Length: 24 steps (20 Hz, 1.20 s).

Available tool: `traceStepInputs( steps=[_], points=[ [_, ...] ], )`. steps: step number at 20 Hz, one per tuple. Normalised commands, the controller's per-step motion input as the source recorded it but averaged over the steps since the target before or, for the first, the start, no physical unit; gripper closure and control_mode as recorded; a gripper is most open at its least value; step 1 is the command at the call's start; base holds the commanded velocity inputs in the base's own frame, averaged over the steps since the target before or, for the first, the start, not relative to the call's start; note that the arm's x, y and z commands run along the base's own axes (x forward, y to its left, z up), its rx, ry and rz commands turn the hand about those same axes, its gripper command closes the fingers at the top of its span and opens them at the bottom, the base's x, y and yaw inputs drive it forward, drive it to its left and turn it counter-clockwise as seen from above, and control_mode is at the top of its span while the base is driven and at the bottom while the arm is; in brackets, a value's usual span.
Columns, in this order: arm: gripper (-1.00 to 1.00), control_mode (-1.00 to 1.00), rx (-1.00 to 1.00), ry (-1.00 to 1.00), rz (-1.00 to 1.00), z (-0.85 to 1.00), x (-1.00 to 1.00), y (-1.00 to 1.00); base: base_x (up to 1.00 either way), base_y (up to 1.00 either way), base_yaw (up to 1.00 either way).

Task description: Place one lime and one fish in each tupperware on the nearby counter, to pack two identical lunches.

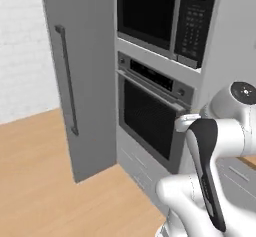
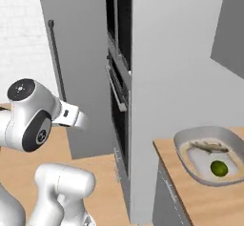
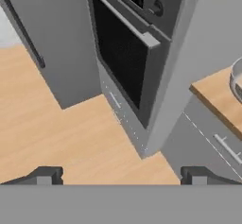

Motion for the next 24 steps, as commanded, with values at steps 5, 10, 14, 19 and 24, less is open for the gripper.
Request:
traceStepInputs(
  steps=[5, 10, 14, 19, 24],
  points=[
    [-1.00, 1.00, 0.00, 0.00, 0.00, 0.00, 0.00, 0.00, 0.00, 0.68, 0.82],
    [-1.00, 1.00, 0.00, 0.00, 0.00, 0.00, 0.00, 0.00, 0.00, 0.80, 0.75],
    [-1.00, 1.00, 0.00, 0.00, 0.00, 0.00, 0.00, 0.00, 0.38, 0.61, 0.58],
    [-1.00, 1.00, 0.00, 0.00, 0.00, 0.00, 0.00, 0.00, 0.75, 0.26, 0.10],
    [-1.00, 1.00, 0.00, 0.00, 0.00, 0.00, 0.00, 0.00, 1.00, 0.01, -0.06]
  ],
)
